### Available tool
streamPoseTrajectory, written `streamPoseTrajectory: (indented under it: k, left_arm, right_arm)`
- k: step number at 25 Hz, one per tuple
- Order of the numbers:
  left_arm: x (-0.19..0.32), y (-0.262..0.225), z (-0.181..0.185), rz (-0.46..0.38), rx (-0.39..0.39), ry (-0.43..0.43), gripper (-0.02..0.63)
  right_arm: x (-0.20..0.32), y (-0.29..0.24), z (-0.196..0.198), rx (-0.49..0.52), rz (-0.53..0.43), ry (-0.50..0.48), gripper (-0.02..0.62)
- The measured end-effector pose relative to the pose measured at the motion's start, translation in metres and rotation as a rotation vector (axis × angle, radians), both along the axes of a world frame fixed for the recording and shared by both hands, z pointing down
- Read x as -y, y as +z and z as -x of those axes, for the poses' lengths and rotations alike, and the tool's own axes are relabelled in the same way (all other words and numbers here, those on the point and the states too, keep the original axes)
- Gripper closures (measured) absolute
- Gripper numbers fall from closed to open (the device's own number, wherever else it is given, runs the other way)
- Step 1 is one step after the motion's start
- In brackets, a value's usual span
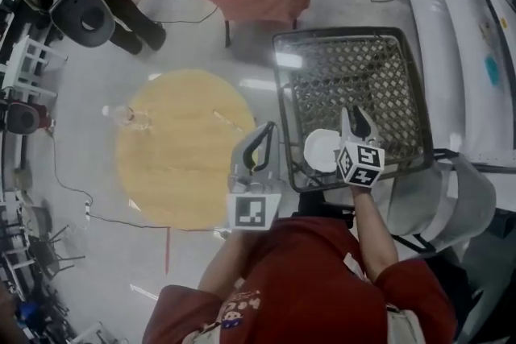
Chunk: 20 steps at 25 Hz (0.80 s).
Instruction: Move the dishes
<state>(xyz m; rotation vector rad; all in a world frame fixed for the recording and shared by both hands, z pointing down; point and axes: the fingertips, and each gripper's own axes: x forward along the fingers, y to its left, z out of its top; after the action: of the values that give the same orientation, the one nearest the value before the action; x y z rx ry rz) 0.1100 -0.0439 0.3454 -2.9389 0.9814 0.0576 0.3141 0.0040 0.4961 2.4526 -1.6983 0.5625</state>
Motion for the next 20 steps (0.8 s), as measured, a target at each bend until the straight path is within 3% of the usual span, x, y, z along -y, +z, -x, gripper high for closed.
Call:
streamPoseTrajectory:
  k: [4,20]
  left_arm:
    - [0.01,0.005,0.046,-0.01,0.021,-0.059,0.598]
    - [0.038,-0.005,0.156,-0.041,-0.019,-0.296,0.598]
  right_arm:
    - [0.016,-0.012,0.04,-0.044,-0.036,-0.061,0.505]
    - [0.091,-0.03,0.171,-0.138,-0.063,-0.401,0.505]
